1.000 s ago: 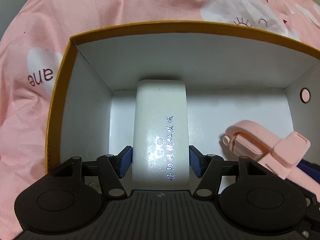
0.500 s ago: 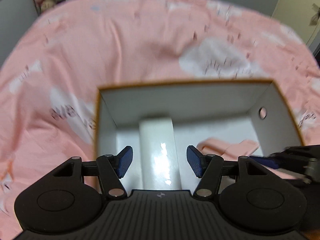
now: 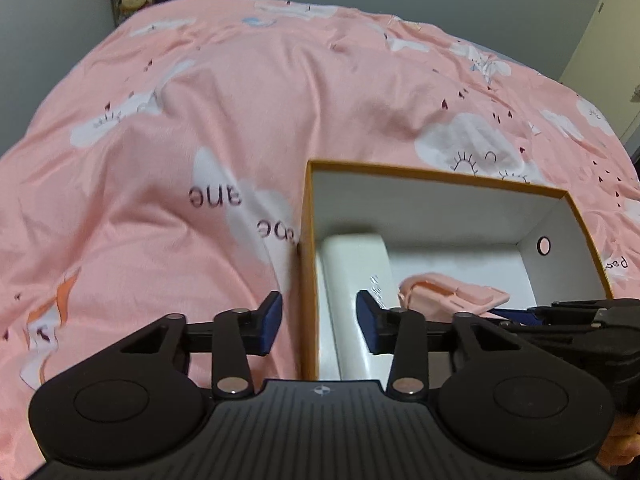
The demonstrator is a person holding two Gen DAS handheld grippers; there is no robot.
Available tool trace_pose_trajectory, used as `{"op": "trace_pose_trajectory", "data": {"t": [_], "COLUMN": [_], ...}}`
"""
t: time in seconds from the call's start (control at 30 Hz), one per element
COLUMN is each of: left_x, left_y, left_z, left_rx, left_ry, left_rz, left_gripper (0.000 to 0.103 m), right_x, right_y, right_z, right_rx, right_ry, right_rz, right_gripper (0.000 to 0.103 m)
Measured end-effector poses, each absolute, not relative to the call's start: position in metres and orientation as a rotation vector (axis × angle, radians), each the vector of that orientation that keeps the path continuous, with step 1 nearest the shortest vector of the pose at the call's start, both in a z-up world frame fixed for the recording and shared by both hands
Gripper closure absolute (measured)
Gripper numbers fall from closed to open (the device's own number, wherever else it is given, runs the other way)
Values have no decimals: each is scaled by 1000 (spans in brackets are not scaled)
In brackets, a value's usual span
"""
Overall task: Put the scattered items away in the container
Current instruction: 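Open the left tool to release the white case inside the box, then lower the pink handle onto the white case and open the right tool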
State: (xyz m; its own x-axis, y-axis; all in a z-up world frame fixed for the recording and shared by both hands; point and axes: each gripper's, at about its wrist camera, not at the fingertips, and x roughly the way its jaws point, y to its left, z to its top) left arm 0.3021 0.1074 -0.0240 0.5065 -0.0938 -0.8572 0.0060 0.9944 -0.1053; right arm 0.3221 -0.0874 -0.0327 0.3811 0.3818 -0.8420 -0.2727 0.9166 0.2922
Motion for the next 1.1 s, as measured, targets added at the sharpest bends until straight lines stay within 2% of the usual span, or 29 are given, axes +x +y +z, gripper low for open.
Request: {"op": "trace_pose_trajectory", "data": {"t": [0.2,0.27,0.6,1.1], "left_x": [295,294,286,280], "left_y": [114,115,120,133], "left_z": [-35,-39,-38,-37], "left_rx": [-119,-129,-142,-206], "left_ry": [1066,1075,1040,1015], "left_rz": [-106,-112,-96,-116], "left_gripper": [81,83,84,84], "right_x": [322,321,329,334], "right_y": [-79,-77,-89,-91], "right_z": [-45,-45,-48,-9], "right_rx": [213,221,361,505], "right_ry": [1188,1187,1245,1097], "right_rz": [429,426,419,423], "right_gripper": [74,74,74,74]}}
